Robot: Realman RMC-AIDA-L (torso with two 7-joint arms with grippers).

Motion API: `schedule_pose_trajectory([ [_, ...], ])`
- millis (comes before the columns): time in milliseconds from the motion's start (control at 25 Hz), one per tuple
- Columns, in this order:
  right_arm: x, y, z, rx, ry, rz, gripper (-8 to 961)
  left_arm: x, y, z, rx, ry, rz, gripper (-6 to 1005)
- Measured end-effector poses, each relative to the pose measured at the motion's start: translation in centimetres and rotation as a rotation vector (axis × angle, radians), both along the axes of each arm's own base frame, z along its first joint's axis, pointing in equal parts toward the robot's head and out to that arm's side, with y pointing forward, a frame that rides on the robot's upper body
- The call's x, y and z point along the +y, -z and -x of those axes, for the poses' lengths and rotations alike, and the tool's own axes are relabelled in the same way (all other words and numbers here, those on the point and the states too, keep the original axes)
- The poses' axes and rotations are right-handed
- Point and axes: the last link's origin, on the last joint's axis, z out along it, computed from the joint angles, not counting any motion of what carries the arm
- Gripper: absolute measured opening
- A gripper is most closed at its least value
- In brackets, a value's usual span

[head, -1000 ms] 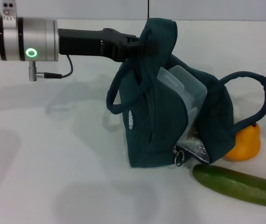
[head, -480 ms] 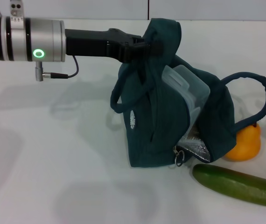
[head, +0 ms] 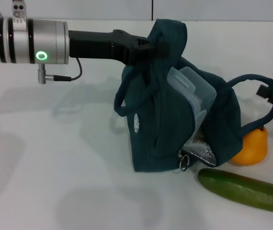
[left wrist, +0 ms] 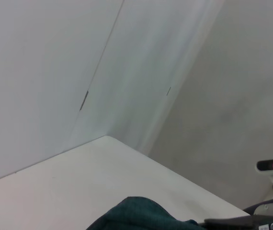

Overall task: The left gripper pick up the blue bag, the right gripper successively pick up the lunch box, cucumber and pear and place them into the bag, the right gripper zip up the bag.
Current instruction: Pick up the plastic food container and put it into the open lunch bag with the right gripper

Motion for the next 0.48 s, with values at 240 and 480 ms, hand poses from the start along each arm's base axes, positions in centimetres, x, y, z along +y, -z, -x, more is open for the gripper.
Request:
schedule_pose_trajectory([
  [240, 0.45, 0.72, 0.56, -0.011, -0.008, 0.039, 590, 0.0, 0.0, 0.02, 0.0, 0.0, 0.0, 76],
  [480, 0.09, 0.57, 0.6, 0.002, -0.02, 0.029, 552, -0.07, -0.03, 0.21, 0.001, 0.001, -0.006, 75],
])
